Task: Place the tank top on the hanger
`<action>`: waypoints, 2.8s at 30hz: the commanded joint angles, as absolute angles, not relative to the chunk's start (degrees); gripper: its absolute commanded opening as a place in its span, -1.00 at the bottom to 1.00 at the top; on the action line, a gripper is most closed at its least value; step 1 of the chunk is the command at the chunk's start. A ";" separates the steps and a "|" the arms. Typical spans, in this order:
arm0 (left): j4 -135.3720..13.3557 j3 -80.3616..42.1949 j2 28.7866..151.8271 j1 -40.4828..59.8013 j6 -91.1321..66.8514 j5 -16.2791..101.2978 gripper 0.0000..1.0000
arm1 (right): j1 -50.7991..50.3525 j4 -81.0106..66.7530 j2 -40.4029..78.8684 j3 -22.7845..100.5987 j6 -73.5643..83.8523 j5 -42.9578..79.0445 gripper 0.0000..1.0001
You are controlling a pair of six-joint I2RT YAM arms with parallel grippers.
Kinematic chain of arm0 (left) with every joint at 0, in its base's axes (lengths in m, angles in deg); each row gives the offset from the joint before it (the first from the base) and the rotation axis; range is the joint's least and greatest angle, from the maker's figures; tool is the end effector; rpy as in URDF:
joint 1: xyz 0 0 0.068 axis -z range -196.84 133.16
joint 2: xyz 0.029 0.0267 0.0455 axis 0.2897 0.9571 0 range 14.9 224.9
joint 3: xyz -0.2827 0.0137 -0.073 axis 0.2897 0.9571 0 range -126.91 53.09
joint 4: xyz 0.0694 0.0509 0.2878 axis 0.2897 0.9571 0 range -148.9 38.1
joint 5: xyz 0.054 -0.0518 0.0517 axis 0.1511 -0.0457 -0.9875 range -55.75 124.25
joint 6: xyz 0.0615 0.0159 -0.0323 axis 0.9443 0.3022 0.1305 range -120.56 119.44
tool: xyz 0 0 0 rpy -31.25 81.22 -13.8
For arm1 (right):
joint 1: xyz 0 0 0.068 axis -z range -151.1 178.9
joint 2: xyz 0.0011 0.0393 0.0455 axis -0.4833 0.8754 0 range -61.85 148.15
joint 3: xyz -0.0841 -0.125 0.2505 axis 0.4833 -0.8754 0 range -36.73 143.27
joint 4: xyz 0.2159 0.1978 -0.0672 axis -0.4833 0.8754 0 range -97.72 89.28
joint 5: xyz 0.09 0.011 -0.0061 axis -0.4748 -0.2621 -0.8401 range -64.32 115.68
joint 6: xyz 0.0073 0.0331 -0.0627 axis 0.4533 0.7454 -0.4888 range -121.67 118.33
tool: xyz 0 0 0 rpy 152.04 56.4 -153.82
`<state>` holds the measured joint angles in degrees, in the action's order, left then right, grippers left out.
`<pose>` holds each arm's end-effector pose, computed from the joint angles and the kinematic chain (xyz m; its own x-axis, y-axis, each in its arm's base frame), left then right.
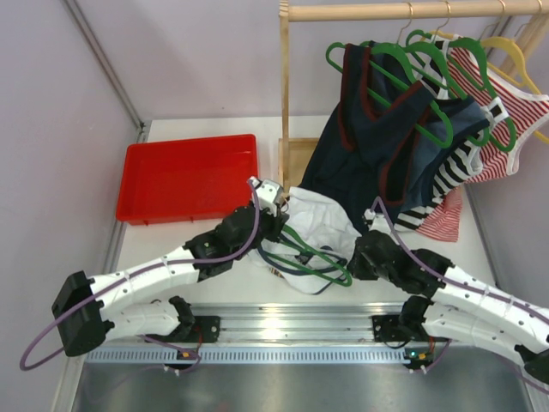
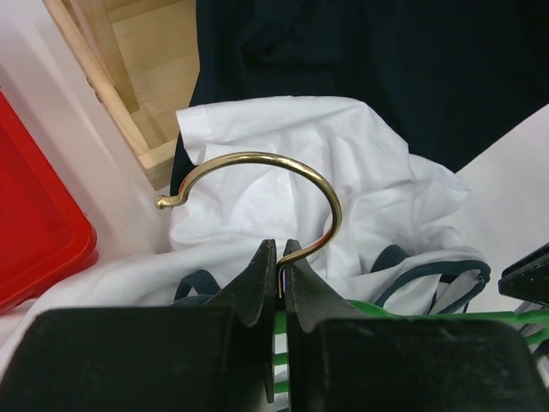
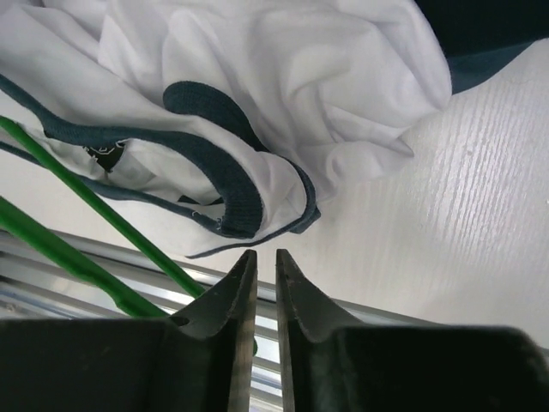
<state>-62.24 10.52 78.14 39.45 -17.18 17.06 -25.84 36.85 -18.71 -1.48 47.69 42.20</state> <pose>0.1839 -0.2443 0.2836 -0.3410 0.0188 -0.9399 0.5641 0.8039 -0.1886 0.1196 0.1404 0.2246 -0.8164 0.1056 -0.5678 -0.0973 0.9439 0.3154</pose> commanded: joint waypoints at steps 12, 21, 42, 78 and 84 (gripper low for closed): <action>-69.36 12.04 76.25 39.23 -17.08 19.48 -1.00 | -26.56 34.38 -12.55 4.23 46.93 43.61 -0.19; -69.28 12.22 75.99 39.23 -17.08 20.01 -1.00 | -26.56 34.03 -10.88 6.07 46.32 44.05 -0.25; -70.07 12.22 75.90 39.23 -17.17 18.52 -1.00 | -26.29 34.55 -10.34 2.56 45.79 43.79 -0.53; -73.85 16.35 75.72 38.97 -15.94 5.68 -1.00 | -25.76 41.32 -16.85 2.90 47.46 45.02 -1.00; -74.02 16.44 75.90 38.97 -16.03 6.30 -1.00 | -25.76 42.11 -15.09 5.81 46.23 45.02 -1.00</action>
